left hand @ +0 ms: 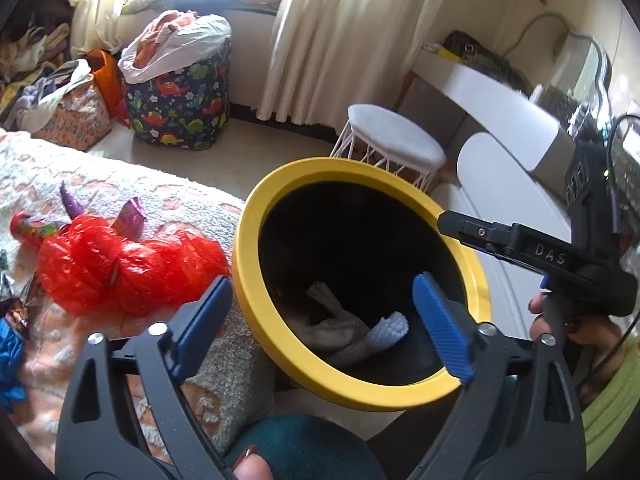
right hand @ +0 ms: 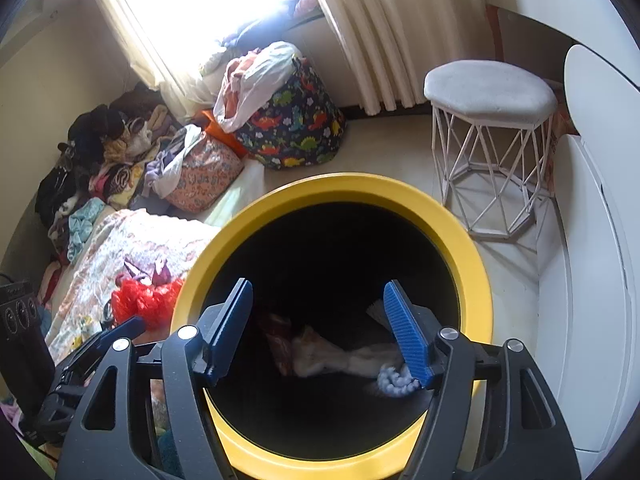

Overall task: Collect trash
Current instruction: 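Open both tools to drop the wrapper and bag into the bin, then move both open tools back over the remaining trash on the bed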

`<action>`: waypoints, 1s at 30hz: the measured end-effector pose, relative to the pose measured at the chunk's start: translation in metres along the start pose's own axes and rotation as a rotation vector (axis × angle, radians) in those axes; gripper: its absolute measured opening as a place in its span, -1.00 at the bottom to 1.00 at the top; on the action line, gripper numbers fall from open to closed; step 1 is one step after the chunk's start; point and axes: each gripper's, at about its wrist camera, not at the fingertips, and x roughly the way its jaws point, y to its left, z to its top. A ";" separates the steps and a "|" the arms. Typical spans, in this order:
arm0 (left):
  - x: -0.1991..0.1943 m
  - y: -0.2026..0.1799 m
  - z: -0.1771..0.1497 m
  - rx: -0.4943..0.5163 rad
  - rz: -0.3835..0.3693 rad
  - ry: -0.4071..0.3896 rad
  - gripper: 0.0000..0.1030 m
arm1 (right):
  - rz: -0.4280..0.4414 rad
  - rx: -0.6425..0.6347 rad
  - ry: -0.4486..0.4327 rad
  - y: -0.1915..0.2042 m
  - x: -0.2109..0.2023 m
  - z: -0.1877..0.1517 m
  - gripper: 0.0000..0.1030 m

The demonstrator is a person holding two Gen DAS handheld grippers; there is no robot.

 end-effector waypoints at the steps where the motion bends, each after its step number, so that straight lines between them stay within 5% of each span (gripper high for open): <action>1: -0.003 0.001 0.000 -0.007 0.005 -0.011 0.79 | 0.003 -0.004 -0.014 0.002 -0.002 0.001 0.34; 12: -0.041 0.016 -0.001 -0.036 0.090 -0.105 0.79 | 0.049 -0.100 -0.118 0.029 -0.015 0.005 0.40; 30: -0.092 0.057 0.002 -0.109 0.201 -0.225 0.79 | 0.125 -0.257 -0.133 0.093 -0.014 -0.008 0.40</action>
